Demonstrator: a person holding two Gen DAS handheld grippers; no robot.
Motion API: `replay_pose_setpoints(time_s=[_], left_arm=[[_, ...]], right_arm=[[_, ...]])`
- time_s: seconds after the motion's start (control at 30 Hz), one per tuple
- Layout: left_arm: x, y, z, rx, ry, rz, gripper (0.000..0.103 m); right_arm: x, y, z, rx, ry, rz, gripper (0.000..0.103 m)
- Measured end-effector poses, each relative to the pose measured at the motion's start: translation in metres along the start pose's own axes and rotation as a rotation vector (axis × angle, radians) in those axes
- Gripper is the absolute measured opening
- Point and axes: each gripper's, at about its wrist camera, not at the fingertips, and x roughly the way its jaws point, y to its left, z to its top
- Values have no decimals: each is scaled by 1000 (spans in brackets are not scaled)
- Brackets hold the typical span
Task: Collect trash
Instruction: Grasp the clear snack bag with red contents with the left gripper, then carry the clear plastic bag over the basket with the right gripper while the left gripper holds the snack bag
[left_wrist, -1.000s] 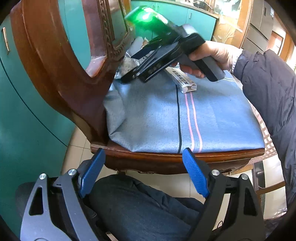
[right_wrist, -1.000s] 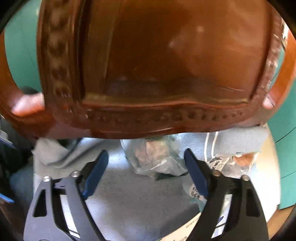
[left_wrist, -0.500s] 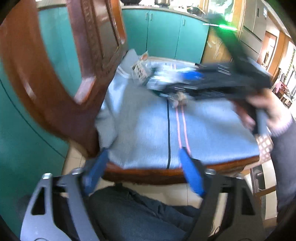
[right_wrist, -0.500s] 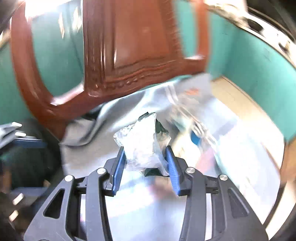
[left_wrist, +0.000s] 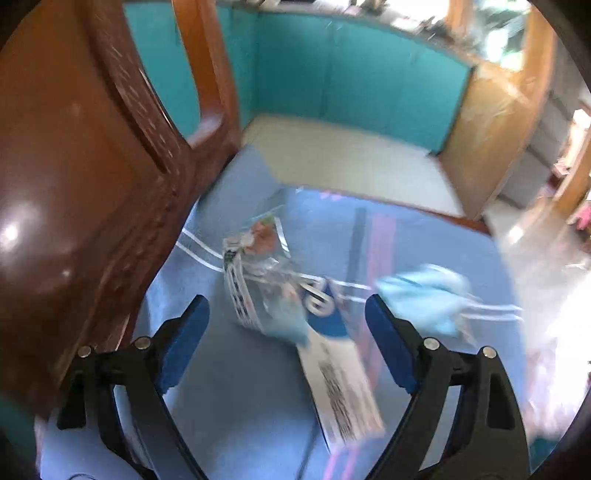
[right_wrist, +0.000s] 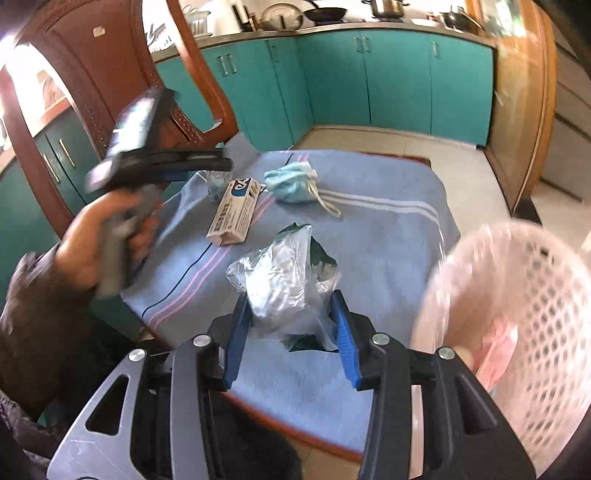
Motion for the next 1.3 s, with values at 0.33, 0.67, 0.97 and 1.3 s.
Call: replay_pose_setpoints(time_s=[0.33,0.67,0.97,1.3], left_arm=[[-5,14,-10,-10,-55,42,30],[-113,13,-84,72,-158,-95,30],[-124,-5,-137,138,-74,-156,30],[-125,0,-154,135,-52,-188,30]], right_arm=[[-2,-7,-9,6,-23,-23,44],[9,9,12,-15,-54,-121,44],[15,16,5,-22,-26,-176,44],[14,17,0,3,-14,-212,44]])
